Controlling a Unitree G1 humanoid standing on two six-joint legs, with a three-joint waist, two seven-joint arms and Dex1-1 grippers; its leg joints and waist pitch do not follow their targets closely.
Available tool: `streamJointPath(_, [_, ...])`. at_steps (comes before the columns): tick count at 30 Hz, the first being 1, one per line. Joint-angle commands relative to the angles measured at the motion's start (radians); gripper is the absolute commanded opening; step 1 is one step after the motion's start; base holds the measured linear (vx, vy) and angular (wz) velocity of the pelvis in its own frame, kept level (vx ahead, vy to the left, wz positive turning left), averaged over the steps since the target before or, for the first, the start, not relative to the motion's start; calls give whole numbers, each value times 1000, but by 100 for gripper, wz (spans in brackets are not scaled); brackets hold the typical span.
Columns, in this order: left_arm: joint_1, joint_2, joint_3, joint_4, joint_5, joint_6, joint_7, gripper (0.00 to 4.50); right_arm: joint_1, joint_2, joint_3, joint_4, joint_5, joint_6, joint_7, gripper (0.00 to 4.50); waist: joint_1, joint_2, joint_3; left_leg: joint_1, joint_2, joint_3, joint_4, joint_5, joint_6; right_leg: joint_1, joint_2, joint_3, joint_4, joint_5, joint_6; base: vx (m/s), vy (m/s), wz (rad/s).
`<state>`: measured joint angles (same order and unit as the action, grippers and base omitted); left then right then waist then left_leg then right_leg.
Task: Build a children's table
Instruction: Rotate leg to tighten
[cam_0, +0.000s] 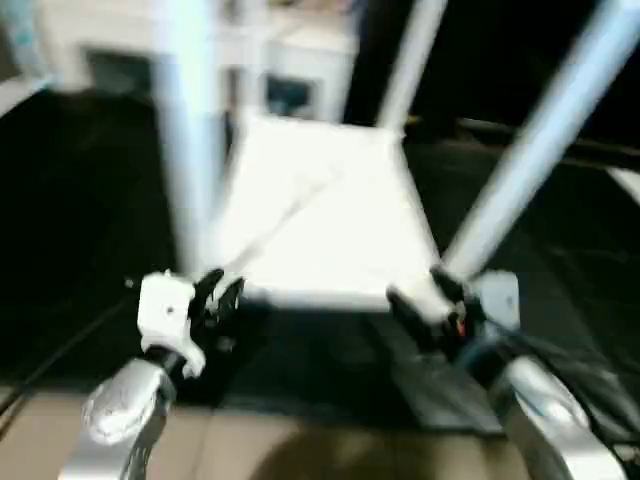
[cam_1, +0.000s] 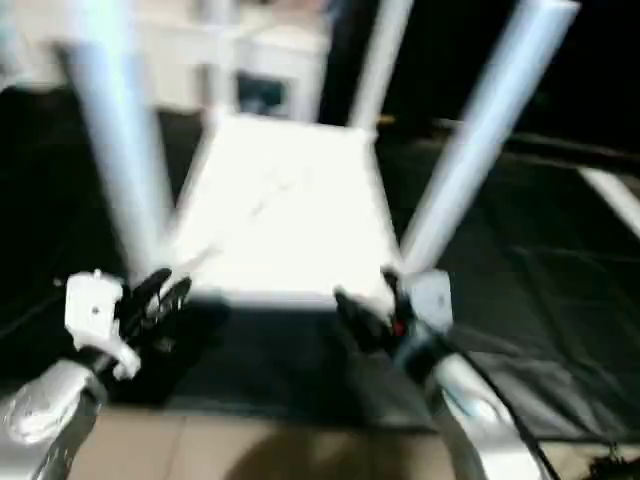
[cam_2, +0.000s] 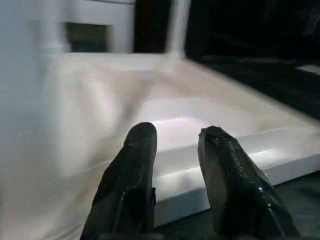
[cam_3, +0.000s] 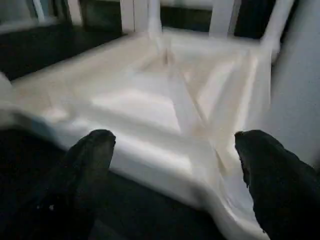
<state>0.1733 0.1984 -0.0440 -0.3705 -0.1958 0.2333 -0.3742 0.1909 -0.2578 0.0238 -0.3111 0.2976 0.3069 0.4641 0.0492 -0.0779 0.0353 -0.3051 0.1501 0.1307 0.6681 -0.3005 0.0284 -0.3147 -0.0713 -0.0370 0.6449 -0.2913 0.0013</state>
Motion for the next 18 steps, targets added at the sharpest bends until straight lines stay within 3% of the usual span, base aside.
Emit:
streamJointPath(1, [15, 41, 9, -14, -9, -12, -33, 161, -10, 3, 16, -27, 20, 13, 32, 418, 26, -8, -49, -95, 24, -25, -79, 291, -6, 83, -88, 69, -42, 554, -186, 71, -45, -8])
streamJointPath(2, [16, 44, 9, -13, -11, -13, -37, 161, -10, 2, 17, -27, 19, 13, 33, 418, 19, 4, -48, -80, 24, -22, -104, 376, -15, 63, -54, 39, -28, 674, -166, 0, 0, 0])
streamJointPath(3, [21, 53, 9, -15, -27, -13, -53, 161, -10, 2, 17, -28, 28, 22, 35, 418, 4, 28, -44, -76, 30, -32, -107, 455, 12, 46, -25, 19, -16, 767, -112, 0, 0, 0])
streamJointPath(4, [23, 54, 13, -18, -38, -5, -59, 161, -11, 2, 16, -28, 31, 25, 34, 418, 11, 35, -52, -59, 35, -34, -94, 469, 3, 36, -22, 20, -16, 768, -99, 0, 0, 0])
streamJointPath(5, [24, 54, 16, -19, -46, 0, -63, 161, -11, 2, 16, -28, 33, 27, 34, 418, 17, 40, -61, -38, 52, -39, -88, 430, -10, 26, -31, 30, -22, 709, -96, 57, 22, 7])
streamJointPath(6, [24, 56, 26, -21, -71, 17, -77, 161, -10, 0, 14, -31, 38, 37, 37, 418, 15, 34, -61, -52, 47, -42, -96, 429, -35, 41, -23, 31, -21, 703, -96, 57, 22, 7])
streamJointPath(7, [23, 57, 28, -21, -73, 19, -79, 181, -10, -1, 14, -31, 40, 39, 38, 418, 14, 36, -51, -49, 51, -42, -106, 363, -64, 29, -25, 30, -35, 632, -98, 0, 0, 0])
streamJointPath(8, [21, 58, 29, -21, -76, 21, -81, 192, -10, -2, 13, -31, 40, 40, 39, 418, 13, 35, -45, -50, 54, -42, -114, 300, -78, 29, -30, 29, -42, 567, -103, 0, 0, 0])
streamJointPath(9, [17, 60, 32, -21, -85, 25, -93, 197, -11, -5, 11, -31, 44, 40, 39, 418, 9, 39, -34, -46, 65, -41, -135, 72, -108, 26, -45, 31, -66, 329, -125, 0, 0, 0])
streamJointPath(10, [13, 63, 33, -21, -89, 29, -101, 197, -12, -6, 8, -30, 52, 42, 40, 418, 9, 40, -32, -45, 67, -41, -139, 10, -110, 24, -50, 33, -70, 256, -133, -62, 12, -2])
streamJointPath(13, [-12, 99, 14, -16, -84, 32, -130, 226, -24, -22, -5, -13, 46, -13, 64, 450, 8, 42, -19, -43, 75, -32, -155, -148, -105, 12, -58, 43, -92, 2, -145, -78, -1, -1])
streamJointPath(15, [-28, 122, -3, -11, -78, 37, -152, 239, -31, -33, -13, -11, 51, -21, 85, 450, 10, 39, -12, -40, 76, -20, -160, -219, -115, 2, -62, 48, -107, -172, -130, -74, -9, -2])
streamJointPath(16, [-32, 127, -8, -11, -79, 40, -161, 243, -32, -37, -14, -11, 56, -15, 89, 450, 11, 37, -10, -38, 76, -18, -164, -237, -122, -1, -64, 50, -115, -256, -119, -73, -11, -2])
streamJointPath(18, [-60, 165, -47, -7, -78, 62, -221, 273, -36, -64, -23, -15, 79, 25, 117, 450, 16, 32, -10, -31, 76, -14, -164, -239, -122, -10, -67, 53, -124, -334, -99, -61, -12, 1])
